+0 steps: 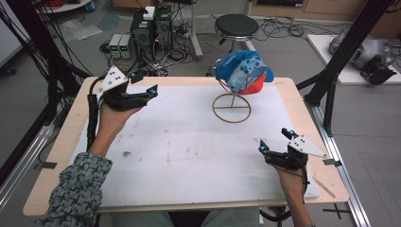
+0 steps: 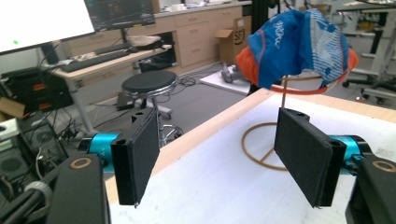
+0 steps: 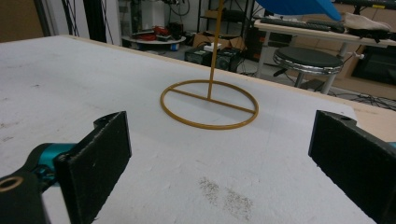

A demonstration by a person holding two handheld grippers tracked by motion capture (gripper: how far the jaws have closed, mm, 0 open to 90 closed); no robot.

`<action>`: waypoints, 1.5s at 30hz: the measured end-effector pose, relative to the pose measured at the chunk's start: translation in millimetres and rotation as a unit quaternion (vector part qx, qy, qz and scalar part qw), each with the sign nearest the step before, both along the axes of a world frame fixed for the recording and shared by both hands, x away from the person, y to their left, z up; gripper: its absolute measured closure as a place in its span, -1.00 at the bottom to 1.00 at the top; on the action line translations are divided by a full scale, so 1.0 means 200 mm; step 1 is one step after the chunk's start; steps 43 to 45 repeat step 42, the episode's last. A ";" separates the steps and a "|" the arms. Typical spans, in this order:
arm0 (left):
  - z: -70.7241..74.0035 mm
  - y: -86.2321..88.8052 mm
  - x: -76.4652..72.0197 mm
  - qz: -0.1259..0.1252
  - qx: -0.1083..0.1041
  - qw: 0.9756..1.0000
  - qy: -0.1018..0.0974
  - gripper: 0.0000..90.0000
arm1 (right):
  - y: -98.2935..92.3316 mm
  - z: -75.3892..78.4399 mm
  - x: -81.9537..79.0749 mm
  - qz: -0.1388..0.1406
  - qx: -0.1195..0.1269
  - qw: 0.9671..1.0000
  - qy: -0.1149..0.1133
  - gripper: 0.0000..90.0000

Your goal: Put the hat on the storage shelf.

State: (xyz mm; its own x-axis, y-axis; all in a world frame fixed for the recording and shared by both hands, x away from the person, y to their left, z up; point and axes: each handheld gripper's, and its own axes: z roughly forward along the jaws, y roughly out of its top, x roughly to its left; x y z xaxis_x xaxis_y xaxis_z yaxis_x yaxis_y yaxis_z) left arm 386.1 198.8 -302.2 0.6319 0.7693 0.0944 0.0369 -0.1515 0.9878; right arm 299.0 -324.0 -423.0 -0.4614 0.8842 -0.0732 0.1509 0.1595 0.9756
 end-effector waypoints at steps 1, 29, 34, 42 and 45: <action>-0.02 0.02 -0.02 0.005 -0.002 1.000 0.000 -0.32 | 0.00 0.00 0.00 0.001 -0.003 1.000 0.000 -0.89; -0.39 0.28 -0.40 0.096 -0.010 0.995 0.016 -0.42 | 0.01 0.00 0.00 0.000 -0.002 1.000 0.001 -0.89; -0.43 0.29 -0.40 0.098 -0.011 0.995 0.022 -0.42 | 0.01 0.00 -0.01 0.000 -0.001 1.000 0.003 -0.89; -0.47 0.30 -0.40 0.098 -0.013 0.995 0.028 -0.42 | 0.01 0.00 -0.01 -0.001 -0.002 1.000 0.003 -0.89; -0.47 0.30 -0.40 0.098 -0.013 0.995 0.028 -0.42 | 0.01 0.00 -0.01 -0.001 -0.002 1.000 0.003 -0.89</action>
